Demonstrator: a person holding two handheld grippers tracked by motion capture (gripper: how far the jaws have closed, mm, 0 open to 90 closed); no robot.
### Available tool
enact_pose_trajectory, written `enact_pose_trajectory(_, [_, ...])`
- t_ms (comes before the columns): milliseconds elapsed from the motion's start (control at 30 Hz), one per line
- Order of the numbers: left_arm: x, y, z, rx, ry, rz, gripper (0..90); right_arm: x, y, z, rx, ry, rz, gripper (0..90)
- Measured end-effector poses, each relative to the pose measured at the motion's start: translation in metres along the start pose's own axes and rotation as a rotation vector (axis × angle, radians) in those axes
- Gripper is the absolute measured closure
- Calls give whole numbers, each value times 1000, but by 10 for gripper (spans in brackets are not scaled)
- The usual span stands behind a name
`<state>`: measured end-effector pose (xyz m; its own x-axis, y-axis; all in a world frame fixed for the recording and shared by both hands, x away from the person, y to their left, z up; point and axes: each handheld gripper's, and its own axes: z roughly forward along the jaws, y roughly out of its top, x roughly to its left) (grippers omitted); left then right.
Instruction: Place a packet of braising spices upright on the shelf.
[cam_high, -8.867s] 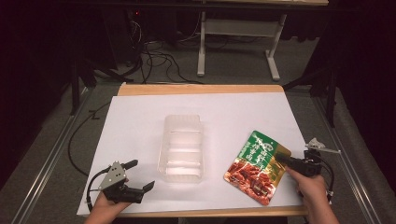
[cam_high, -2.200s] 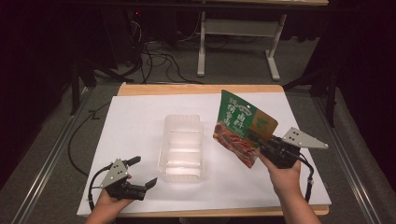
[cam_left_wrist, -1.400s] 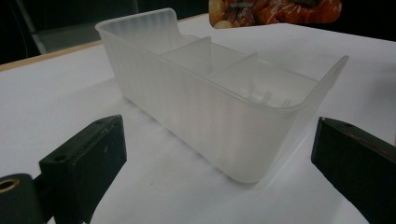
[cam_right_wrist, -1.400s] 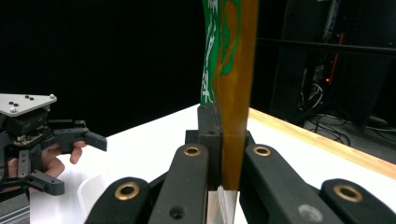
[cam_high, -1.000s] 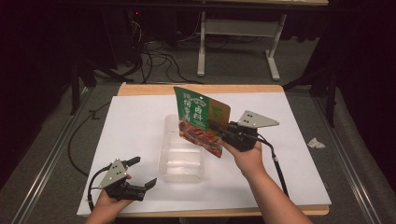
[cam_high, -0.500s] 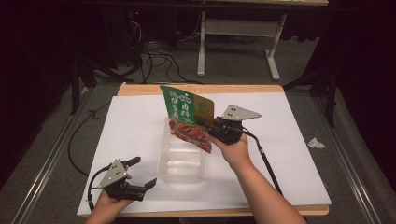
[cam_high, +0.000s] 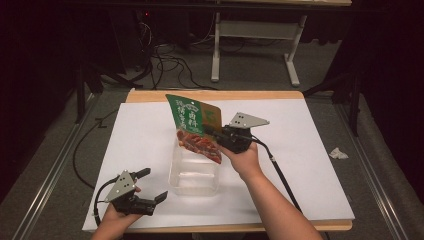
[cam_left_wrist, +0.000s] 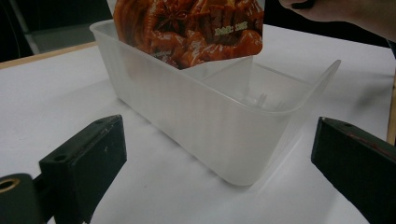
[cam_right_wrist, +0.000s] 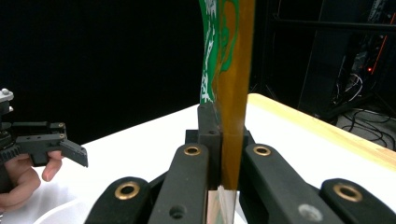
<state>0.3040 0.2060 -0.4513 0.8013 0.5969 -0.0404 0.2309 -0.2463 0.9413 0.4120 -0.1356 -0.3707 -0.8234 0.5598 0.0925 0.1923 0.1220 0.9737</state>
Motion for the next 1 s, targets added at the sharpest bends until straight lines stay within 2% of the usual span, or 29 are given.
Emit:
enact_pose_trajectory(400, [0,0,0,-2,-2,1,39,-1,-10,3,-13,-28,46,900])
enact_pose_trajectory(767, [0,0,-1,-6,2,2,39,2,-14,6,-11,-59,37,900])
enact_pose_trajectory(1000, [0,0,0,-2,2,2,39,3,-19,8,-6,-62,20,900])
